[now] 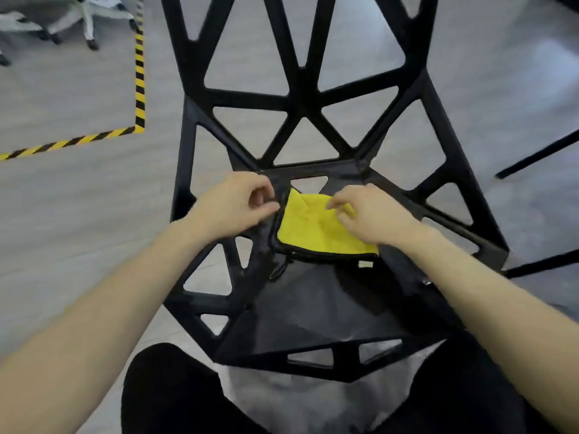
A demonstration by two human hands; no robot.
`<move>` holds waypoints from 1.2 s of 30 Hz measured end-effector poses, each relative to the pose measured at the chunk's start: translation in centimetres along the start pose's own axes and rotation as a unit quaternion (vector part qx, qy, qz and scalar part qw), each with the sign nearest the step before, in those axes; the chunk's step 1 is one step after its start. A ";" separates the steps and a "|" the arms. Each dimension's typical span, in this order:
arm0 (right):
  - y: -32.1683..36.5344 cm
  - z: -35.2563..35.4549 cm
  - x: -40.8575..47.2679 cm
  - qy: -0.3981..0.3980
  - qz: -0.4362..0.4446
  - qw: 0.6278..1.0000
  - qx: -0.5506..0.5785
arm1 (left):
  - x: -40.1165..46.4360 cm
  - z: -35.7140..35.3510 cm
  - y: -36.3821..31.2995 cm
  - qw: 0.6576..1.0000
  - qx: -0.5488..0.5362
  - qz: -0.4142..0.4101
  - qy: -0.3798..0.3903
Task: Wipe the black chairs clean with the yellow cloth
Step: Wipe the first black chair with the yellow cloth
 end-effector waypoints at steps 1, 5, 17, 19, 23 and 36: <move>0.6 -2.6 0.5 0.004 0.025 0.999 -0.019 | -0.9 1.1 2.1 0.994 0.057 0.028 -0.084; -0.9 -9.9 1.6 0.045 0.101 0.979 -0.168 | -5.2 2.6 7.0 0.957 0.134 0.130 -0.221; 8.6 -15.3 -3.4 0.025 -0.008 0.999 -0.037 | -5.9 0.0 10.1 0.931 -0.153 0.319 -0.093; 11.8 -17.3 -6.1 0.082 0.040 0.995 -0.040 | -6.1 -0.7 10.5 0.928 -0.150 0.333 -0.072; 4.5 -12.8 0.4 0.043 0.093 0.993 -0.052 | -6.3 -0.9 10.5 0.933 -0.140 0.324 -0.073; 4.5 -12.8 -5.3 -0.025 -0.047 0.997 -0.059 | -5.6 -0.8 10.1 0.939 -0.183 0.279 -0.080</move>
Point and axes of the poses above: each hand's wrist, its own x-axis towards the middle knuckle, its own z-axis out of the back of the hand, y = z × x, the point moved 8 cm from there along x, towards the middle knuckle, and after that the axes turned 14 degrees about x, right-handed, at the moved point
